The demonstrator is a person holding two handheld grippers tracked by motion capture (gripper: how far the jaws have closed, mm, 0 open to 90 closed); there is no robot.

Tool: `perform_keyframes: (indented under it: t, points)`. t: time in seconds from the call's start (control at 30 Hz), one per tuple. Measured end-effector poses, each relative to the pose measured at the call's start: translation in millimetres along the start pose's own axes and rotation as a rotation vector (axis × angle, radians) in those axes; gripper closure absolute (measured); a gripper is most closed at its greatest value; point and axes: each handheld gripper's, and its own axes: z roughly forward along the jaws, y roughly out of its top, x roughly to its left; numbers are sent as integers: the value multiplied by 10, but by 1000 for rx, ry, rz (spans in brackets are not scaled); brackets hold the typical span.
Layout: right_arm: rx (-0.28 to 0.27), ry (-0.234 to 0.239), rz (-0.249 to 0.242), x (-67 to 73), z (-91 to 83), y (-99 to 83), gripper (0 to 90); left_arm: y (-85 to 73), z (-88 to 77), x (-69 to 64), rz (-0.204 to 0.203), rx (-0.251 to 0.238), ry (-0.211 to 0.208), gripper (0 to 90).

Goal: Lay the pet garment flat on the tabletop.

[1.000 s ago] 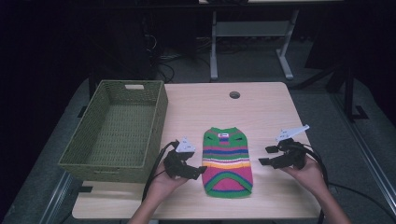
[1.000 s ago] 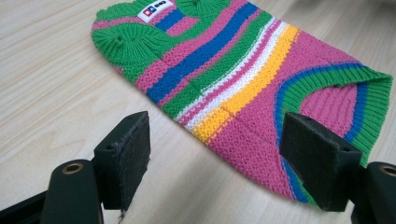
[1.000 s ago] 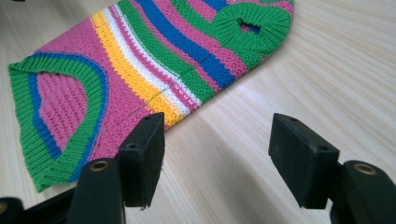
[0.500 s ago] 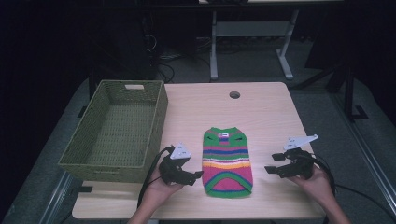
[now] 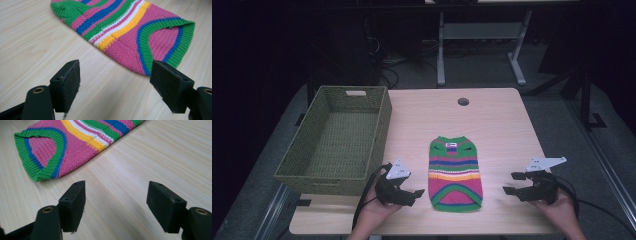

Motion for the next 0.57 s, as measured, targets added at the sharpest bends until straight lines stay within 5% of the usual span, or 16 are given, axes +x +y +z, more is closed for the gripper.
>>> perform_keyframes:
  t: [0.57]
  points:
    - [-76,-32,6,168,-149,-301,262,-260,-125,-124,-6,-13,-11,241]
